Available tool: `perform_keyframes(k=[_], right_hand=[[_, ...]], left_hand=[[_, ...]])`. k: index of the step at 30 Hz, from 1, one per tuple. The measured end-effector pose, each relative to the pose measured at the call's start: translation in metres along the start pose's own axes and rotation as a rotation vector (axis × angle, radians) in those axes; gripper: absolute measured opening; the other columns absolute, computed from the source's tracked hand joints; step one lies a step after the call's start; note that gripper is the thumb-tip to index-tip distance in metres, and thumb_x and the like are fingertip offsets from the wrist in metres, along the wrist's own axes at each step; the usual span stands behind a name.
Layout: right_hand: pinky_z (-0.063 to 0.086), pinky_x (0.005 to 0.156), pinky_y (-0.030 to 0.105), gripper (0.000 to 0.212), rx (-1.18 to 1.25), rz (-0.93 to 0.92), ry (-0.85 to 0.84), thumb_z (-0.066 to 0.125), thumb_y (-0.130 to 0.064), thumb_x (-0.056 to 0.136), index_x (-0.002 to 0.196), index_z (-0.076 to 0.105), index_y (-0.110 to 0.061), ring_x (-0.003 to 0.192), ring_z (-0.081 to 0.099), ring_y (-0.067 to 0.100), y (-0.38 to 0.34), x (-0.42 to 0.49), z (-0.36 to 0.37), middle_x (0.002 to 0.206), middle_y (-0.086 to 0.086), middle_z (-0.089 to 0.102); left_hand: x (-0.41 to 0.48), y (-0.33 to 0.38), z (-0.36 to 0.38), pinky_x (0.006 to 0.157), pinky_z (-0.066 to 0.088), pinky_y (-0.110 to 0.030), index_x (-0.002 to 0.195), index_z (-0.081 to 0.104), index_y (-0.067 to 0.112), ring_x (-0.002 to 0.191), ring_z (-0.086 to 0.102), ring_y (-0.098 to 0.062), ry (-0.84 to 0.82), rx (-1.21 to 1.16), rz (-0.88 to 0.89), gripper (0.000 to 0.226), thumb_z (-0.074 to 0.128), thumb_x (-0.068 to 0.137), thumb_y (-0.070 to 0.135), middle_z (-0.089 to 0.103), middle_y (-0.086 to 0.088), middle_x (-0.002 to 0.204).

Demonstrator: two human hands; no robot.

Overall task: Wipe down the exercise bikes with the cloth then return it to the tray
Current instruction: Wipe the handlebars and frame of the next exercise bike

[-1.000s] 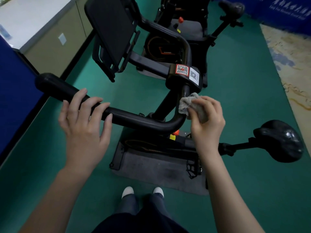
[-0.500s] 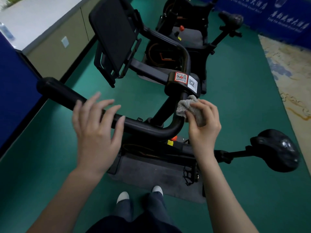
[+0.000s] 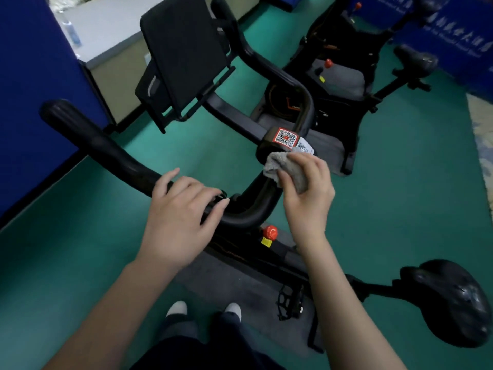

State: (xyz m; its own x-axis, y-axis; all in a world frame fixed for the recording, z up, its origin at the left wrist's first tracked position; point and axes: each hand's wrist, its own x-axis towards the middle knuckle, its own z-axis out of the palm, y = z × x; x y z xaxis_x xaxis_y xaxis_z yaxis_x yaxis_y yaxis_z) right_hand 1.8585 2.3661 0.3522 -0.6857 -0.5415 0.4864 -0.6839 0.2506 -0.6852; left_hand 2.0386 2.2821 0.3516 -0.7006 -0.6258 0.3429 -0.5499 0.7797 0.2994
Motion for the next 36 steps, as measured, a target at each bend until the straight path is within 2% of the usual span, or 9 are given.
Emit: perform_keyframes(k=[7,12,17,19,22,24,27,32,36], right_hand=[[0.046,0.091,0.025,0.024,0.074,-0.156,-0.132,0.072,0.004,0.077,0.100,0.070,-0.004,0.099,0.060,0.023,0.009,-0.033,-0.019,0.106,0.009,0.064],[0.048,0.094,0.034,0.025,0.167,0.002,-0.026,0.070,0.008,0.078,0.101,0.068,0.000,0.104,0.060,0.021,0.015,-0.018,-0.012,0.106,0.014,0.063],[0.047,0.094,0.027,0.022,0.269,-0.021,-0.046,0.071,0.005,0.077,0.098,0.068,-0.001,0.105,0.060,0.016,0.021,-0.048,-0.014,0.104,0.011,0.064],[0.049,0.093,0.032,0.021,0.358,0.071,-0.023,0.069,0.001,0.079,0.099,0.066,-0.007,0.104,0.061,0.016,0.026,-0.052,-0.017,0.104,0.007,0.064],[0.051,0.088,0.050,0.022,0.487,0.371,0.070,0.068,-0.001,0.084,0.099,0.063,-0.016,0.097,0.063,0.022,0.029,-0.037,-0.010,0.101,0.004,0.066],[0.051,0.085,0.053,0.018,0.535,0.508,0.123,0.067,-0.004,0.085,0.098,0.062,-0.017,0.094,0.064,0.022,0.026,-0.027,0.000,0.097,0.000,0.066],[0.053,0.085,0.049,0.016,0.655,0.654,0.200,0.064,-0.005,0.088,0.096,0.060,-0.018,0.087,0.063,0.019,0.019,-0.028,0.014,0.094,0.002,0.064],[0.050,0.073,0.022,0.021,0.750,0.757,0.165,0.064,-0.006,0.088,0.091,0.060,-0.026,0.079,0.061,0.003,0.012,-0.060,0.017,0.087,-0.006,0.064],[0.053,0.076,0.027,0.025,0.918,0.909,0.079,0.063,-0.003,0.088,0.088,0.064,-0.028,0.084,0.064,0.013,0.008,-0.079,0.009,0.092,0.000,0.068]], left_hand=[[-0.002,0.004,0.004,0.104,0.025,-0.036,0.082,0.071,0.018,0.083,0.059,-0.019,0.061,-0.038,-0.038,0.036,0.043,0.094,0.038,0.065,0.008,0.076],[-0.002,0.006,0.007,0.099,0.029,-0.036,0.077,0.070,0.018,0.078,0.058,-0.019,0.105,-0.015,-0.044,0.035,0.046,0.093,0.036,0.064,0.008,0.073],[-0.002,0.006,0.009,0.098,0.028,-0.032,0.075,0.070,0.017,0.076,0.058,-0.019,0.141,0.019,-0.042,0.033,0.048,0.093,0.034,0.064,0.008,0.072],[-0.001,0.006,0.010,0.096,0.027,-0.032,0.074,0.070,0.017,0.076,0.058,-0.020,0.148,0.021,-0.049,0.032,0.049,0.093,0.033,0.064,0.008,0.072],[-0.001,0.006,0.012,0.095,0.027,-0.031,0.073,0.070,0.017,0.075,0.058,-0.020,0.159,0.017,-0.051,0.031,0.050,0.092,0.032,0.065,0.008,0.072],[-0.001,0.007,0.013,0.095,0.026,-0.031,0.073,0.070,0.017,0.075,0.057,-0.020,0.167,0.015,-0.053,0.030,0.051,0.092,0.032,0.065,0.008,0.072],[-0.001,0.007,0.013,0.095,0.026,-0.032,0.073,0.069,0.018,0.075,0.056,-0.020,0.171,0.014,-0.063,0.029,0.051,0.092,0.030,0.064,0.009,0.072],[-0.002,0.007,0.014,0.095,0.025,-0.031,0.072,0.070,0.017,0.075,0.056,-0.021,0.175,0.027,-0.060,0.030,0.051,0.092,0.028,0.065,0.007,0.071],[-0.002,0.006,0.014,0.094,0.025,-0.031,0.073,0.070,0.017,0.076,0.057,-0.021,0.170,0.032,-0.054,0.031,0.050,0.093,0.029,0.065,0.007,0.072]])
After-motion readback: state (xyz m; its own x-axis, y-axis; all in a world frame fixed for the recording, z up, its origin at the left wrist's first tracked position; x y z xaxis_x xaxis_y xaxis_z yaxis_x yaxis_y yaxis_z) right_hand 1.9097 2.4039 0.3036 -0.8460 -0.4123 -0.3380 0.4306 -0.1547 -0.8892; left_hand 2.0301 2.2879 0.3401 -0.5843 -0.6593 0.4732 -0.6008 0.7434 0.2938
